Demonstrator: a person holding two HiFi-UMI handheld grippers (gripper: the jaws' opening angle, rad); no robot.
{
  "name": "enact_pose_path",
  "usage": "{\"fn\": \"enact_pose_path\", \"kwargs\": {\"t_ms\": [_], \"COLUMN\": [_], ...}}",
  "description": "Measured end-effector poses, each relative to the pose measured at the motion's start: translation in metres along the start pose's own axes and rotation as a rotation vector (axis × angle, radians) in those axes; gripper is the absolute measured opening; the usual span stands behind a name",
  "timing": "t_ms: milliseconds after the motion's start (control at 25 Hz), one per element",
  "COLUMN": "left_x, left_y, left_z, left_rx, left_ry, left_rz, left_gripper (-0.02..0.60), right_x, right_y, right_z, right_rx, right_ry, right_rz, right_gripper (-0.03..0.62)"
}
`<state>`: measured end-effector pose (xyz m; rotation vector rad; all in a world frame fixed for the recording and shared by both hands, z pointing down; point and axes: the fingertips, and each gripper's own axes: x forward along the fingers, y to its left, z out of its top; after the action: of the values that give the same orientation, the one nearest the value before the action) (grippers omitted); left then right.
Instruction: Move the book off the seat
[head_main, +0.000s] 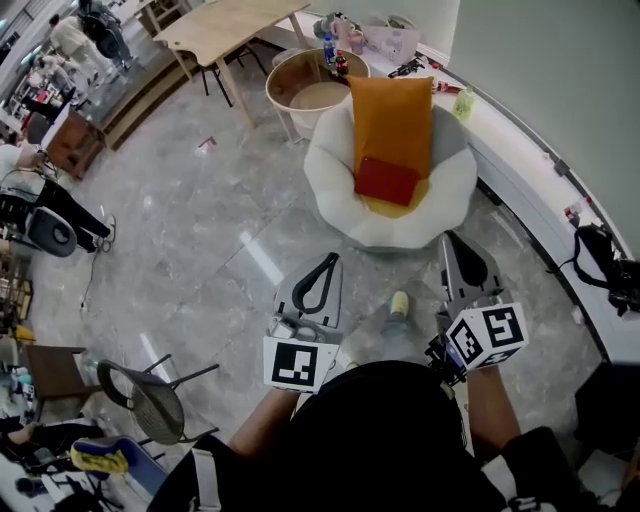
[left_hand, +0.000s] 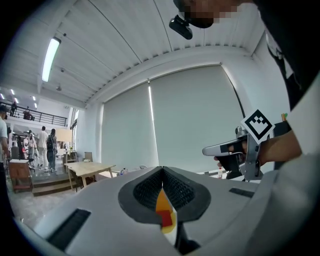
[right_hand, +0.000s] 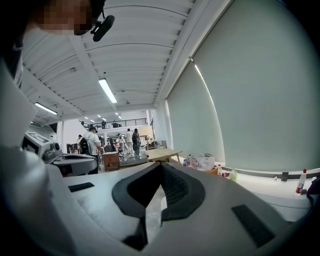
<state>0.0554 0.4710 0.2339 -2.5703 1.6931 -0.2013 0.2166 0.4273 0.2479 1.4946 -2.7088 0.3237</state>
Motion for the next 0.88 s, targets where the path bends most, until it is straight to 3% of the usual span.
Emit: {"fn": "enact_pose_path", "kwargs": {"t_ms": [480,880], "left_x": [0.109,0.190], "left_y": [0.009,-0.010], "left_z": [0.012,0.010], "left_rx": [-0.021,-0.018], "left_ry": [0.013,0.043], "left_rz": [0.030,-0.016], "left_gripper": [0.011,0.011], "right_x": [0.072,0.099], "right_y": [-0.075,-0.155], "right_z": [0.021,0.021], "right_rx": [0.054,0.040], "right_ry": [0.030,0.048], "right_rz": [0.020,0.017], "right_gripper": [0.009,0.009]}}
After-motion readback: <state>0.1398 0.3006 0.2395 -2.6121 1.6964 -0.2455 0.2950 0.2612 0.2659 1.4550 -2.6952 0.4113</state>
